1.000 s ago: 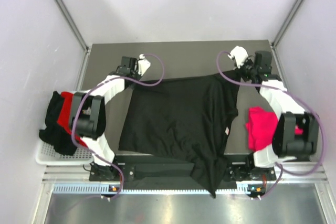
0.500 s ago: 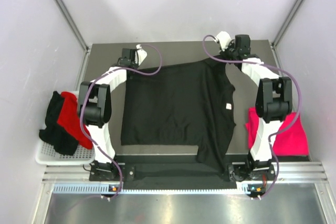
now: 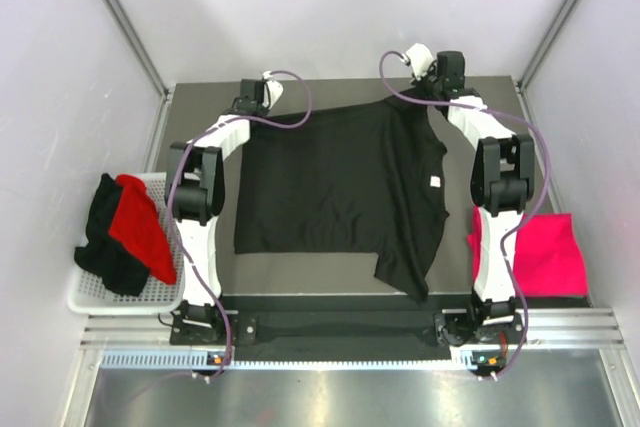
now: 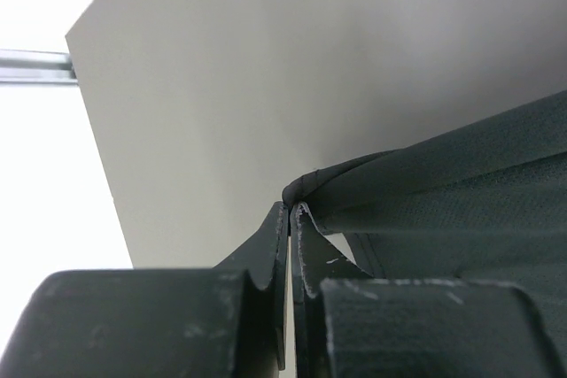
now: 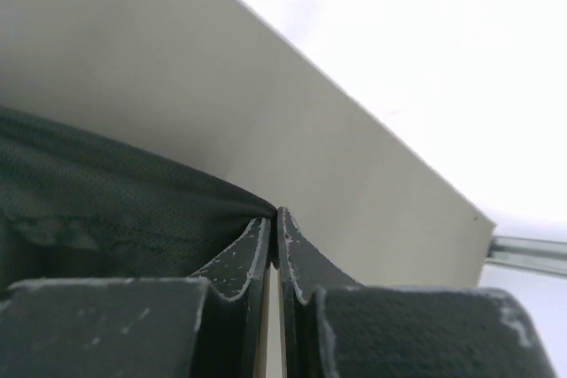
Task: Fold and stack the t-shirts
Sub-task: Flatten the tshirt out
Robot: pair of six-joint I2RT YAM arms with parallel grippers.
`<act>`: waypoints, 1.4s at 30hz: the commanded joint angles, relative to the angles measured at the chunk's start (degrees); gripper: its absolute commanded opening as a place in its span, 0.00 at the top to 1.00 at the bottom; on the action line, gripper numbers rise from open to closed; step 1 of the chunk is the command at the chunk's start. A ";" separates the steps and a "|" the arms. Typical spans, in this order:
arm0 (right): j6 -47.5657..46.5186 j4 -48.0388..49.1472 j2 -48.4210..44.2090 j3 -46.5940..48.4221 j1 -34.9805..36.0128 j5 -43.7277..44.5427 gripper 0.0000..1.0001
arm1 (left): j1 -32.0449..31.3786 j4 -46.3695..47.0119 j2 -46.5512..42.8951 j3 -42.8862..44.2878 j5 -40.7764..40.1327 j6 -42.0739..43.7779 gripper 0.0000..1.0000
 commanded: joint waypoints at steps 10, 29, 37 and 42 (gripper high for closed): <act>3.63 4.54 -3.14 1.05 1.01 11.55 0.53 | 1.28 9.82 -10.09 -2.63 -7.97 -9.49 0.45; 7.95 -27.88 -36.54 -33.49 0.40 -14.98 0.64 | 0.31 -24.90 -37.79 -33.47 27.63 -14.51 0.59; 3.03 -33.69 -38.84 -40.88 0.57 -16.57 0.63 | -0.04 -33.67 -36.75 -34.46 32.91 -13.19 0.64; 1.62 -33.08 -35.16 -44.14 1.45 -15.70 0.64 | -0.22 -34.04 -35.07 -37.62 30.98 -12.13 0.65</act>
